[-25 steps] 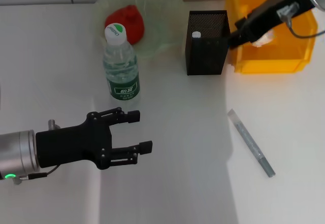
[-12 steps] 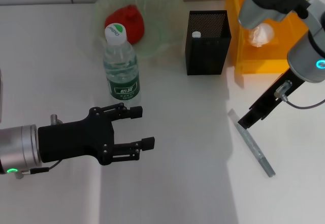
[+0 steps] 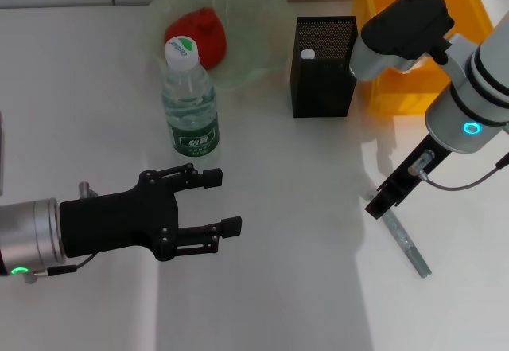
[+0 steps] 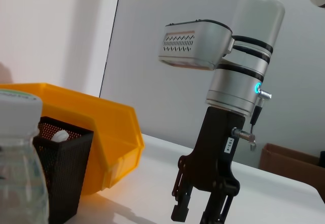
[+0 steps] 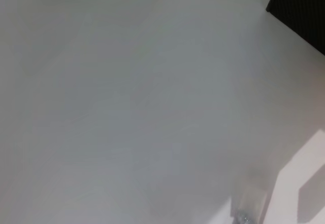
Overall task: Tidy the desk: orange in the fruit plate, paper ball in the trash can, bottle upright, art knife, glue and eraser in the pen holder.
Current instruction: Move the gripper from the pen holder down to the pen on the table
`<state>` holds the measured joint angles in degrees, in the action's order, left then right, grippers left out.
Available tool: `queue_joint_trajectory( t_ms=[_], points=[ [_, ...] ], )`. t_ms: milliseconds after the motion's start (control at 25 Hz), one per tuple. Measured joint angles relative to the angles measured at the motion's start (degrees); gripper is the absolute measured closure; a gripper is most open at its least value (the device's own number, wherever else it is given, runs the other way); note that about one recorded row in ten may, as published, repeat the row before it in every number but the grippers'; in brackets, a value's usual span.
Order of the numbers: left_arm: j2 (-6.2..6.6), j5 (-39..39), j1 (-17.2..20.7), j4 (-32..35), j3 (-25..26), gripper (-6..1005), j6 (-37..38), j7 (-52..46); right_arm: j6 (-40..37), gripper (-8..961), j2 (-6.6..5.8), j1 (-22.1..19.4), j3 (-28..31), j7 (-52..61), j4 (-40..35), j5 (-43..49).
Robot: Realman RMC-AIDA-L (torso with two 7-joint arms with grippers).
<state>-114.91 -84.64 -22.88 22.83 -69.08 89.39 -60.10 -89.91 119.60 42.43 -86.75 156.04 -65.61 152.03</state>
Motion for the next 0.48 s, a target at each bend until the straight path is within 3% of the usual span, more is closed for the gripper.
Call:
queue_joint_trajectory(
  t_ms=[240, 480],
  points=[
    [-0.04, 0.0, 0.0, -0.2, 0.0, 199, 0.0, 0.0, 1.9, 384, 0.02, 0.4, -1.4, -0.2, 2.0, 0.0],
    [-0.05, 0.0, 0.0, -0.4, 0.0, 199, -0.1, 0.1, 4.1, 546, 0.02, 0.5, -1.8, -0.2, 4.0, 0.0]
  ],
)
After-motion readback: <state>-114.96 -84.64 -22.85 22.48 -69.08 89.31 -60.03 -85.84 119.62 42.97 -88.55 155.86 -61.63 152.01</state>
